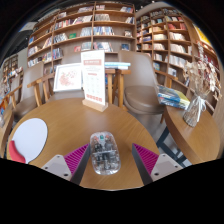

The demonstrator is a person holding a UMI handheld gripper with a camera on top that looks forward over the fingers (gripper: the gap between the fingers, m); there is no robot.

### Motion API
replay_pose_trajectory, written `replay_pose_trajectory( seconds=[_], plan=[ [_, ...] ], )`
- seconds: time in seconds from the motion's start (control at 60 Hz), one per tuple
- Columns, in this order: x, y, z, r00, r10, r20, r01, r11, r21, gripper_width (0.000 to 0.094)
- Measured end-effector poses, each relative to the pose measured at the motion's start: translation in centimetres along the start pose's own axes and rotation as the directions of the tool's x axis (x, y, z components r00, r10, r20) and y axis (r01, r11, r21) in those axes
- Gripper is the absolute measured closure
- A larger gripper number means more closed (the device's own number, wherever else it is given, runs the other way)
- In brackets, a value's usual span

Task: Arrange mouse

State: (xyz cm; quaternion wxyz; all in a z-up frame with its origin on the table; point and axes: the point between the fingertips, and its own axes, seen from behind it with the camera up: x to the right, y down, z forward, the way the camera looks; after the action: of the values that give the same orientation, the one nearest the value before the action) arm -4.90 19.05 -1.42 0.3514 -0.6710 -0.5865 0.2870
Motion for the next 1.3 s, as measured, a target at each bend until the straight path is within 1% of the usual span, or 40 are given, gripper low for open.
replay_pose_trajectory(
  seconds=[0.15, 0.2, 0.283, 0.317, 0.35, 0.383, 0.417, 0.45, 0.517, 0.583, 0.633, 0.717, 0.8, 0.917, 1.05, 1.217, 1.3],
  plan=[
    [-0.1, -0.6, 0.9, 1.000, 0.009, -0.006, -0.009, 1.000, -0.001, 0.0109],
    [-0.2, -0.8, 1.2, 1.000, 0.007, 0.000, -0.007, 1.000, 0.001, 0.0147],
    [-0.8, -0.9, 1.4, 1.000, 0.003, 0.017, -0.003, 1.000, 0.003, 0.0273],
    [-1.2, -1.0, 1.5, 1.000, -0.011, 0.030, 0.011, 1.000, 0.003, 0.0484],
    [-1.1, -1.1, 1.4, 1.000, -0.014, 0.019, 0.014, 1.000, 0.003, 0.0492],
    [-1.4, -1.1, 1.3, 1.000, -0.012, 0.026, 0.012, 1.000, -0.011, 0.0513],
    [-2.0, -1.1, 1.0, 0.999, 0.004, 0.047, -0.003, 1.000, -0.024, 0.0515],
    [-2.4, -1.9, 0.2, 0.997, 0.044, 0.063, -0.043, 0.999, -0.017, 0.0513],
    [-3.1, -3.9, -2.0, 0.995, 0.071, 0.066, -0.072, 0.997, 0.013, 0.0522],
    [-4.9, -6.6, -4.4, 0.996, 0.061, 0.068, -0.066, 0.995, 0.069, 0.0523],
    [-7.1, -8.6, -5.9, 0.995, 0.044, 0.085, -0.052, 0.994, 0.095, 0.0521],
    [-12.2, -10.7, -8.0, 0.988, 0.044, 0.149, -0.065, 0.988, 0.142, 0.0521],
    [-17.6, -12.1, -8.4, 0.981, 0.049, 0.188, -0.082, 0.981, 0.175, 0.0520],
    [-24.4, -11.0, -7.0, 0.971, 0.047, 0.232, -0.083, 0.986, 0.144, 0.0520],
    [-29.7, -7.7, -4.2, 0.974, 0.005, 0.226, -0.029, 0.994, 0.105, 0.0521],
    [-32.5, -2.8, -1.5, 0.980, -0.002, 0.199, 0.000, 1.000, 0.012, 0.0523],
    [-32.5, -1.5, -0.6, 0.985, -0.011, 0.174, 0.012, 1.000, 0.000, 0.0516]
  ],
)
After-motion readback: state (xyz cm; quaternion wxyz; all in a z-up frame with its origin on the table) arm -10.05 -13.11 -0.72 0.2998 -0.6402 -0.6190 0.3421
